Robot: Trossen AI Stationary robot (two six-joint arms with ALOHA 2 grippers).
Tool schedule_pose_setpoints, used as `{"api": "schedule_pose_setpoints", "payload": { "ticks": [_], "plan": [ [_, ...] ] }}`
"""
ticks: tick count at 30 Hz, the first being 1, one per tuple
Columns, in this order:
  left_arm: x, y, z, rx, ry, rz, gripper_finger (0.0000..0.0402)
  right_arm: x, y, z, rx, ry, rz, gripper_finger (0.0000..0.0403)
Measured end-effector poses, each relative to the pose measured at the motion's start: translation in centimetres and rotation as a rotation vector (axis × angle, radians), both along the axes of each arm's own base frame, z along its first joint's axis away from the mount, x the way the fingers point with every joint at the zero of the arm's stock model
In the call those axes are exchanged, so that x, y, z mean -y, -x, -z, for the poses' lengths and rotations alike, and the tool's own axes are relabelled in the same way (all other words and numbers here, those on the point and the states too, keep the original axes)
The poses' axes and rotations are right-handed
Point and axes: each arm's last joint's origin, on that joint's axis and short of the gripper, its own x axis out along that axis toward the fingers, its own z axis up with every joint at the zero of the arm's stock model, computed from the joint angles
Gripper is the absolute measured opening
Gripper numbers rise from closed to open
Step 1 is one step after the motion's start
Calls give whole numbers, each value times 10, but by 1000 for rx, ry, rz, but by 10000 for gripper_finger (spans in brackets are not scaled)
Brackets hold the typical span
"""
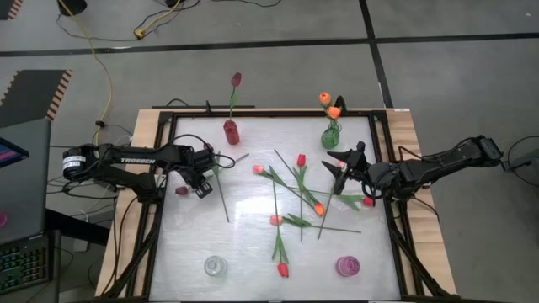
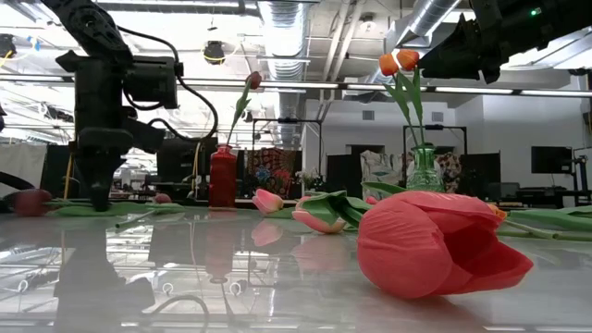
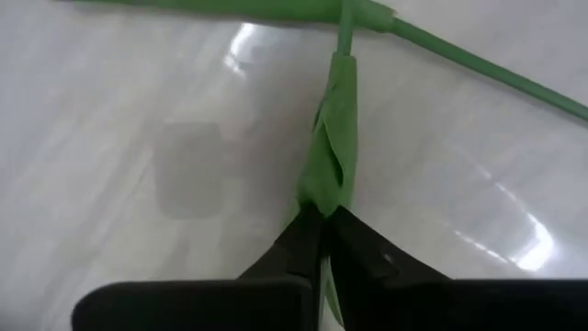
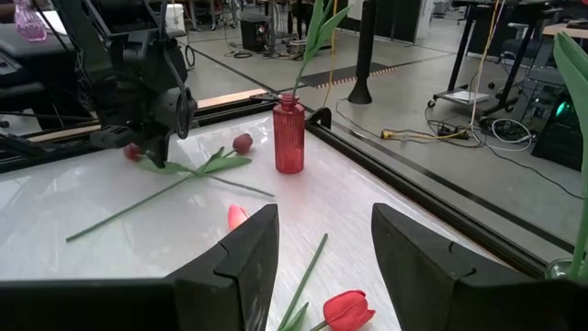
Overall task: Sort flowers into vase by color
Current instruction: Put the dark red flower into the red vase
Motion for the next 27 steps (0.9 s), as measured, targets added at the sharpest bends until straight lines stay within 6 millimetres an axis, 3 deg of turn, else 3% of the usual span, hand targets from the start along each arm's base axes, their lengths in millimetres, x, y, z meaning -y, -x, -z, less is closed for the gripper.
{"api": "schedule_pose_setpoints", "payload": {
  "ticks": [7,14,27],
  "plan": [
    [4,-2,-2,43,140,-37,2,0,0,0,-3,7,-2,203],
    [3,-19,-24,170,309,-129,1,-3,-4,-4,-36,127,-109,203],
    [-4,-67,-67,606,612,-389,0,-14,-43,6,-123,474,-210,203]
  ]
}}
